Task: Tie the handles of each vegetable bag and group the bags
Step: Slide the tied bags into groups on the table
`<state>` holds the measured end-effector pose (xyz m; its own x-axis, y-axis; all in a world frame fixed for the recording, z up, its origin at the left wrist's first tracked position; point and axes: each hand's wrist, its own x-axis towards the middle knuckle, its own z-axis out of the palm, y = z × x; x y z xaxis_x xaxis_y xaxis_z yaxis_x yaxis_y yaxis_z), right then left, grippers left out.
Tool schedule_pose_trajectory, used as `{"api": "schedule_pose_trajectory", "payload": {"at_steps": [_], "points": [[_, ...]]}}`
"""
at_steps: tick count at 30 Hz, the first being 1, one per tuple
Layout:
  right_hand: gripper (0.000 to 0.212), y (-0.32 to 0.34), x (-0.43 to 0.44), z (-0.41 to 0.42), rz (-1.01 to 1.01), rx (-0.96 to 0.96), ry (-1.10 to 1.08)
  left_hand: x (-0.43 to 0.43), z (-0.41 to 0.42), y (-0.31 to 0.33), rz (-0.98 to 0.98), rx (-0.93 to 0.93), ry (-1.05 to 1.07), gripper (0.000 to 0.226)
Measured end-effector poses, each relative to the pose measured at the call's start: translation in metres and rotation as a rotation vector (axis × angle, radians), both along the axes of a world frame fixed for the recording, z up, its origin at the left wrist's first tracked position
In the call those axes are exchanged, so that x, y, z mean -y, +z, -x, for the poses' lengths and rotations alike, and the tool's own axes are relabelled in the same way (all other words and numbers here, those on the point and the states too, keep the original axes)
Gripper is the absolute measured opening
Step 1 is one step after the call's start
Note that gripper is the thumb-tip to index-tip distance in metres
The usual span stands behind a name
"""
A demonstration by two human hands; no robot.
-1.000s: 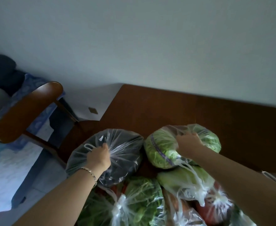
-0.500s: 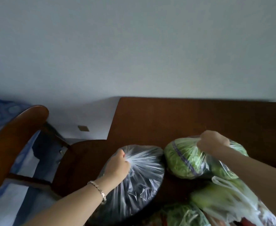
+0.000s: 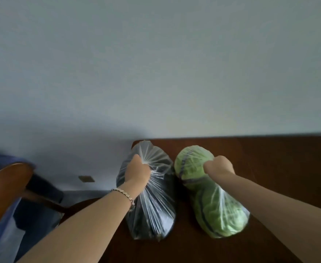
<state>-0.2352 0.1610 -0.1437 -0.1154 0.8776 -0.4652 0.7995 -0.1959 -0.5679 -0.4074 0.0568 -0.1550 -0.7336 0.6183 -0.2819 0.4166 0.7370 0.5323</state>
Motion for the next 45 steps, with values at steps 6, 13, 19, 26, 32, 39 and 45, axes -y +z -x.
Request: {"api": "schedule_pose_trajectory", "payload": {"at_steps": [6, 13, 19, 26, 32, 39, 45], "points": [[0.025, -0.001, -0.036, 0.057, -0.015, -0.128, -0.057, -0.044, 0.033, -0.002, -0.089, 0.001, -0.042, 0.008], [0.027, -0.012, -0.048, 0.073, -0.087, -0.09, 0.109, -0.048, 0.044, -0.022, -0.053, -0.001, -0.127, 0.022], [0.086, -0.039, 0.01, 0.037, -0.313, 0.296, 0.283, -0.037, 0.035, -0.031, -0.041, 0.077, -0.158, 0.003], [0.088, -0.052, 0.028, 0.014, -0.267, 0.382, 0.431, -0.023, 0.026, -0.034, 0.022, 0.014, -0.169, 0.011], [0.091, -0.045, 0.025, 0.008, -0.293, 0.316, 0.454, -0.004, 0.0, -0.023, 0.061, 0.08, -0.175, 0.046], [0.056, -0.025, 0.102, -0.046, -0.284, 0.16, 0.543, 0.079, -0.072, -0.007, 0.268, -0.087, -0.395, 0.051], [0.023, 0.007, 0.156, -0.151, -0.029, 0.158, 0.777, 0.156, -0.173, 0.004, 0.46, 0.153, -0.603, 0.034]]}}
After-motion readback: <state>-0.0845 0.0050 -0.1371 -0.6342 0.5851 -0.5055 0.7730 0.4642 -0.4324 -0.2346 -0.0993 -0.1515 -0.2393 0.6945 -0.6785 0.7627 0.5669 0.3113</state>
